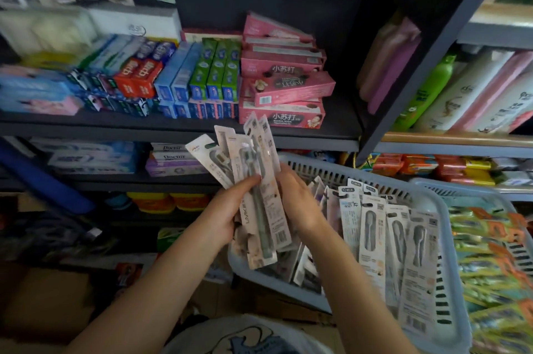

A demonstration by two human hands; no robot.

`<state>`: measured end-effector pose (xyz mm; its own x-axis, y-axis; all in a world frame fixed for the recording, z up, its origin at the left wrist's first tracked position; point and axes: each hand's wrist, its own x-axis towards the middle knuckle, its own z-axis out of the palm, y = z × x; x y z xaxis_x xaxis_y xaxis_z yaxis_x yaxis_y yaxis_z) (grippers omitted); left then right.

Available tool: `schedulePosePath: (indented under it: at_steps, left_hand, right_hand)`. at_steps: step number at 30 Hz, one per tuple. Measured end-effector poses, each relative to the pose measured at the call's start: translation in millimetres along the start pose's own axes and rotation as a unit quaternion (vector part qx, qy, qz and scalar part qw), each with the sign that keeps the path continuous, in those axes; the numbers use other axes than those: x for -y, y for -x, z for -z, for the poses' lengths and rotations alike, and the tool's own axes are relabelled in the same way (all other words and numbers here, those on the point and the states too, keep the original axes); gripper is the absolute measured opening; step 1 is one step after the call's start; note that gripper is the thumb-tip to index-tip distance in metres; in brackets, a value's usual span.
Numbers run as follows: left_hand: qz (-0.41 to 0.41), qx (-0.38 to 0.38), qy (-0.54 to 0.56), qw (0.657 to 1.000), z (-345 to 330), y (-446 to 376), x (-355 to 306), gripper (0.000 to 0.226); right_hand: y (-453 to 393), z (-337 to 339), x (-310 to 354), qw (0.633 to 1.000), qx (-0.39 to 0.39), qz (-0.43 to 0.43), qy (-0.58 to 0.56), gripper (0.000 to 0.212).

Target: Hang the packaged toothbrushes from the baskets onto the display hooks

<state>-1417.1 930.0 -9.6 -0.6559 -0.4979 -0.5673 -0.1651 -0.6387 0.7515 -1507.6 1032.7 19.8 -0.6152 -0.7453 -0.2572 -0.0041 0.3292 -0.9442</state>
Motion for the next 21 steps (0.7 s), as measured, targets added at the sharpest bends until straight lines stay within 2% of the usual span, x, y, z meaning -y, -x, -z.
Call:
schedulePosePath:
  at_steps: [4,9,11,12,13,14,16,19,21]
  left_hand:
    - [-0.052,0.003,0.011,0.999,35,10,-48,0.038]
    - [-0.095,0.003,0.034,0.995,76,21,-109,0.042]
    - [-0.111,0.005,0.010,0.994,93,28,-130,0.058]
    - [-0.116,0.004,-0.001,0.993,100,31,-140,0.077]
    - [-0.125,0.005,-0.004,0.992,110,32,-148,0.091]
    - [-0.136,0.003,-0.004,0.991,119,33,-156,0.092]
    - [-0.150,0.007,-0.017,0.988,138,32,-175,0.071]
    - [-0.175,0.003,-0.016,0.984,164,31,-203,0.036]
    - [-0.195,0.004,0.007,0.981,176,31,-220,0.029]
  right_hand:
    - [-17,-43,32,0.997,0.008,0.069,-0.012,0.017]
    - [-48,-100,80,0.993,0.017,0.114,0.009,0.042]
    - [-60,-118,96,0.992,0.021,0.122,0.011,0.050]
    - [-64,-127,106,0.991,0.023,0.130,0.017,0.049]
    - [-68,-136,116,0.990,0.024,0.132,0.029,0.044]
    - [-73,-143,125,0.989,0.026,0.141,0.037,0.035]
    - [-79,-158,144,0.987,0.018,0.154,0.034,0.022]
    - [-86,-175,170,0.993,0.003,0.117,0.005,0.032]
    - [-92,-185,185,0.994,0.005,0.107,-0.012,0.036]
